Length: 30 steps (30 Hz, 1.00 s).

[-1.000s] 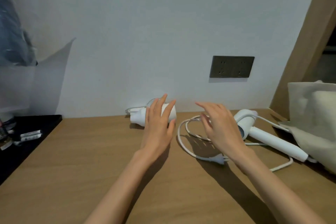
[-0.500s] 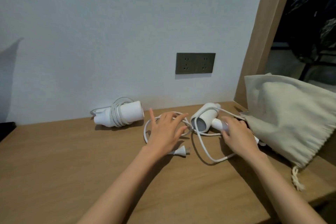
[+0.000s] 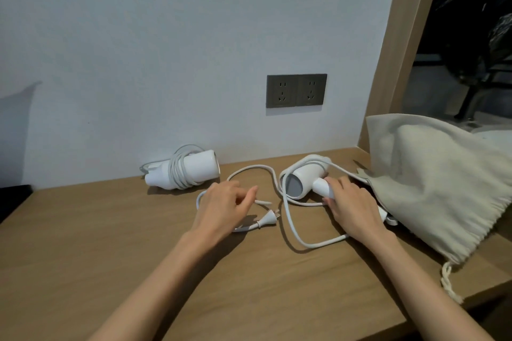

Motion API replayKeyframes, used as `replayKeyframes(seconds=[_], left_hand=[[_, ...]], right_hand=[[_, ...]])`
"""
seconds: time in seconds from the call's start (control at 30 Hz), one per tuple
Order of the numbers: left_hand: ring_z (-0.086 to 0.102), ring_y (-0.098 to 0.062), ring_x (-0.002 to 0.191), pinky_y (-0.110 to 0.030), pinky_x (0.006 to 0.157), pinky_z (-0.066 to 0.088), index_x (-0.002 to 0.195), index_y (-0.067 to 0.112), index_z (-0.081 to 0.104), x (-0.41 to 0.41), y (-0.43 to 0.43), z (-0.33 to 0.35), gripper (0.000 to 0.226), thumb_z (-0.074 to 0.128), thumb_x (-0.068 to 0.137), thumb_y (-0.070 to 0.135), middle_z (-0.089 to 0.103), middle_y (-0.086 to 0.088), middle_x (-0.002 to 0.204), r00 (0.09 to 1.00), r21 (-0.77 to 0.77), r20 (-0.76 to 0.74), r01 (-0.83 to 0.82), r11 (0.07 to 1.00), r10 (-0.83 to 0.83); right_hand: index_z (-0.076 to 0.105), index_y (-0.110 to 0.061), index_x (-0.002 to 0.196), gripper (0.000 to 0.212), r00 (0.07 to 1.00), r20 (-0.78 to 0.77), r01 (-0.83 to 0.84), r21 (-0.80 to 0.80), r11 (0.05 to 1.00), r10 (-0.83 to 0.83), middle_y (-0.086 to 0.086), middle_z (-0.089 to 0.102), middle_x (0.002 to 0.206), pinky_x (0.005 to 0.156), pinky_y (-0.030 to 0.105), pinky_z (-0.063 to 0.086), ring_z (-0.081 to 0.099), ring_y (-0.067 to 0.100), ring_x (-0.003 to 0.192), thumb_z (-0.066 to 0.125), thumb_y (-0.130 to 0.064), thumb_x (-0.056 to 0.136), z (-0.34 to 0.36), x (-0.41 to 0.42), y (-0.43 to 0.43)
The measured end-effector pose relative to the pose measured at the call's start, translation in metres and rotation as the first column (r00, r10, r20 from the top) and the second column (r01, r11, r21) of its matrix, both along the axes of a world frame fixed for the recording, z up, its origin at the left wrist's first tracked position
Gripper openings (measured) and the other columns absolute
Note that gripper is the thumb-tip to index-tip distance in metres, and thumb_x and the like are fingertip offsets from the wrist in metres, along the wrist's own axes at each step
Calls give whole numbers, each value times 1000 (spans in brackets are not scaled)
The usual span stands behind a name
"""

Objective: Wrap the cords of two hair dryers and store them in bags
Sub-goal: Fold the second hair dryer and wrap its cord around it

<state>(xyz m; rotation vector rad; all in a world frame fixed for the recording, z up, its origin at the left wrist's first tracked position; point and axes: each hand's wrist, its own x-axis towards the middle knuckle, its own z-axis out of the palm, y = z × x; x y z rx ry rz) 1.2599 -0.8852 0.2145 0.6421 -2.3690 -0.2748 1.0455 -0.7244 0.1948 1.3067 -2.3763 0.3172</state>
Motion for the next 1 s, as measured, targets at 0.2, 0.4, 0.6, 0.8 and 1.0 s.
replayKeyframes(seconds=[0.2, 0.4, 0.6, 0.8, 1.0], left_hand=[[57, -5, 76, -31, 75, 49, 115, 29, 67, 12, -2, 24, 25, 53, 95, 36, 55, 7, 97, 996, 114, -40, 82, 990, -78], [49, -6, 113, -30, 92, 48, 147, 39, 26, 24, -10, 45, 71, 65, 88, 35, 37, 9, 135, 977, 97, -88, 204, 974, -196], [35, -11, 134, -31, 108, 32, 142, 40, 22, 36, -12, 77, 93, 78, 68, 44, 35, 8, 147, 915, 7, -290, 297, 955, -282], [49, 16, 103, -2, 87, 37, 117, 41, 42, 63, -7, 93, 78, 86, 52, 40, 48, 30, 115, 841, -52, -483, 250, 967, -244], [57, 4, 100, -14, 85, 46, 114, 38, 54, 91, -13, 93, 72, 88, 51, 35, 60, 20, 110, 842, 11, -507, 222, 975, -186]], right_hand=[[56, -11, 122, 37, 986, -36, -166, -214, 963, 162, 6, 64, 98, 54, 28, 41, 60, 23, 74, 64, -24, 89, 15, 21, -4], [54, -15, 128, 43, 944, -22, -315, -366, 876, 330, 5, 66, 112, 65, 27, 52, 65, 21, 89, 66, -28, 88, 52, 40, -14], [59, -15, 123, 43, 845, -94, -518, -385, 764, 526, 3, 68, 110, 68, 12, 42, 64, 15, 89, 68, -31, 84, 86, 78, -25], [57, -24, 123, 40, 748, 55, -576, -441, 688, 662, -9, 65, 110, 72, 19, 53, 58, 3, 88, 67, -36, 86, 97, 108, -41], [44, -33, 118, 51, 672, 149, -542, -568, 619, 726, -16, 47, 115, 81, 28, 52, 48, 2, 102, 77, -30, 79, 93, 133, -62]])
